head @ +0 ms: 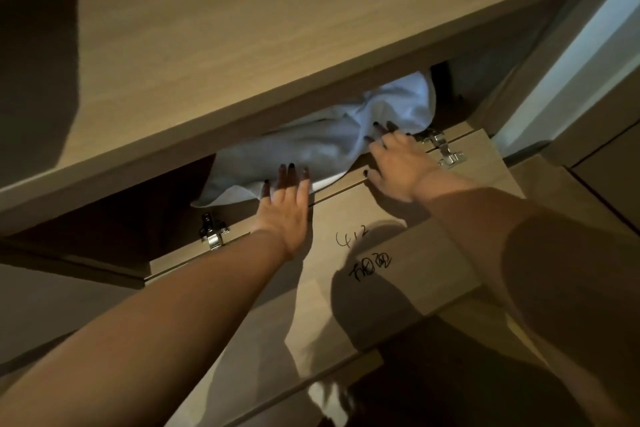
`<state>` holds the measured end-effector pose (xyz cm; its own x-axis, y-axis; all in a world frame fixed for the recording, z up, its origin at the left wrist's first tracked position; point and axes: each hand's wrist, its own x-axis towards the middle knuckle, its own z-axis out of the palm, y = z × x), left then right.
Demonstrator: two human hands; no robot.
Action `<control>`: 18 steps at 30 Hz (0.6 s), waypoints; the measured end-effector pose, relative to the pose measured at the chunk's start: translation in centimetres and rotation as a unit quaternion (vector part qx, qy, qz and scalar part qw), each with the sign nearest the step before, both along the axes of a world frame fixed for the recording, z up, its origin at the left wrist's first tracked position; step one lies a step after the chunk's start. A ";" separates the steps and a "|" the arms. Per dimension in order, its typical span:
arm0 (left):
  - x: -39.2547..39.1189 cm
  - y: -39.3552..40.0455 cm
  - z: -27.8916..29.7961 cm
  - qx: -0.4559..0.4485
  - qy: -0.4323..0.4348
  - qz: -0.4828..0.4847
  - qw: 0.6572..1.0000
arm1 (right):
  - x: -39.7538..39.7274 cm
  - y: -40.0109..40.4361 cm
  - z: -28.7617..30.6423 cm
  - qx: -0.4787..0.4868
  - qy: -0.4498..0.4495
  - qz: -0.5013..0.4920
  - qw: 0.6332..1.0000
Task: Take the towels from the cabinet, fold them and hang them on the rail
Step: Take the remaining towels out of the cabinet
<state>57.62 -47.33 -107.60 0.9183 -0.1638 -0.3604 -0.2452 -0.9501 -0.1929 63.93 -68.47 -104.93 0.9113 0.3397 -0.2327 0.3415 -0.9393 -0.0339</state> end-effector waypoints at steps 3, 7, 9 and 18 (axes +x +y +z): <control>-0.3 -0.4 0.1 0.028 -0.004 -0.076 0.997 | 0.2 -0.9 0.2 -0.033 -0.013 -0.015 0.999; 1.1 -0.4 0.9 0.001 -0.045 -0.067 0.997 | -1.5 -1.9 0.0 -0.047 0.021 -0.004 0.999; 1.4 -0.2 1.1 0.019 -0.066 -0.079 0.994 | -2.0 -2.3 0.5 -0.039 0.039 -0.006 0.998; 2.2 1.5 1.3 -0.112 -0.001 0.052 0.992 | -3.7 -3.3 2.2 0.059 0.049 -0.033 0.997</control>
<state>59.87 -45.82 -106.29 0.9348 -0.1447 -0.3244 -0.1443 -0.9892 0.0255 60.27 -71.75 -102.69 0.9076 0.3095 -0.2836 0.2684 -0.9473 -0.1749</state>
